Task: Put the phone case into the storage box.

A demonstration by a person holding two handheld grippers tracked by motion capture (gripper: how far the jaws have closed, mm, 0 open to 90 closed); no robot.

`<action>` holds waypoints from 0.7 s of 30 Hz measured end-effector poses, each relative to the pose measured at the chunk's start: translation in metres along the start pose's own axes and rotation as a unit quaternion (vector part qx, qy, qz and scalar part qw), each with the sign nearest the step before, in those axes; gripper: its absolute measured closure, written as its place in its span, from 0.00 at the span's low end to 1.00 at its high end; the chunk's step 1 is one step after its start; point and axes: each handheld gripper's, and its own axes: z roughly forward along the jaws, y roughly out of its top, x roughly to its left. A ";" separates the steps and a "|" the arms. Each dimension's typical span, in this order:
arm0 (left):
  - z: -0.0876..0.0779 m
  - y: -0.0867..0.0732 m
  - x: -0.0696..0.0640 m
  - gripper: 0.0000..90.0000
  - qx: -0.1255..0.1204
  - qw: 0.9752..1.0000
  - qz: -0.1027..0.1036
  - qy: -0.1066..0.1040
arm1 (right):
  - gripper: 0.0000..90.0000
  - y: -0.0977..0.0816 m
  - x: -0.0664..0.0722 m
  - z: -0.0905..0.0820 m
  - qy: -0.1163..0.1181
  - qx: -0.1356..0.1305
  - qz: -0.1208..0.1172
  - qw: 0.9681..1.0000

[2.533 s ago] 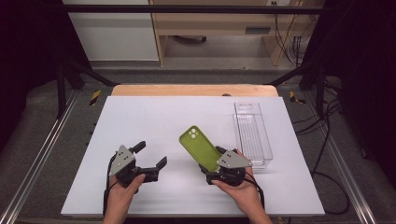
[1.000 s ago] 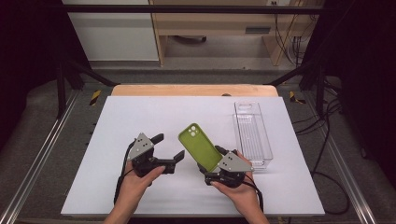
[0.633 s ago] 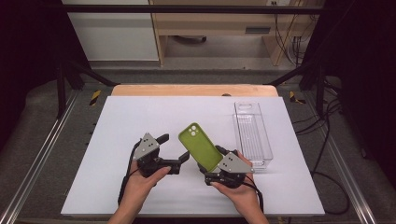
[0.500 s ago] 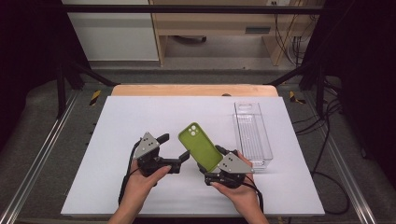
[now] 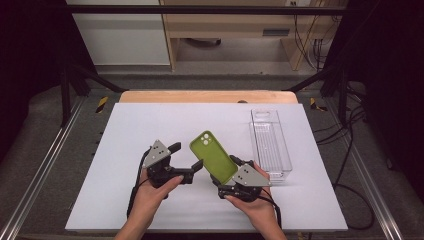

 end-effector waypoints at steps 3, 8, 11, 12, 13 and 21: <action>0.001 0.000 0.001 0.04 0.001 1.000 -0.002 0.003 | 0.19 0.000 0.000 0.000 0.000 -0.002 0.000 1.000; 0.002 -0.001 0.003 0.10 -0.001 1.000 -0.012 -0.003 | 0.19 0.002 0.003 0.002 0.001 -0.008 -0.005 1.000; 0.002 0.000 0.003 0.17 0.000 1.000 -0.017 -0.007 | 0.19 0.002 0.006 0.003 0.000 -0.009 -0.008 1.000; 0.002 0.000 0.004 0.17 -0.002 1.000 -0.017 -0.006 | 0.19 0.002 0.006 0.003 0.000 -0.009 -0.008 1.000; 0.003 -0.001 0.006 0.27 -0.005 1.000 -0.023 -0.007 | 0.19 0.002 0.007 0.005 -0.001 -0.010 -0.012 1.000; 0.004 0.000 0.015 0.43 -0.017 0.998 -0.064 -0.016 | 0.19 0.004 0.012 0.009 0.003 -0.014 -0.012 1.000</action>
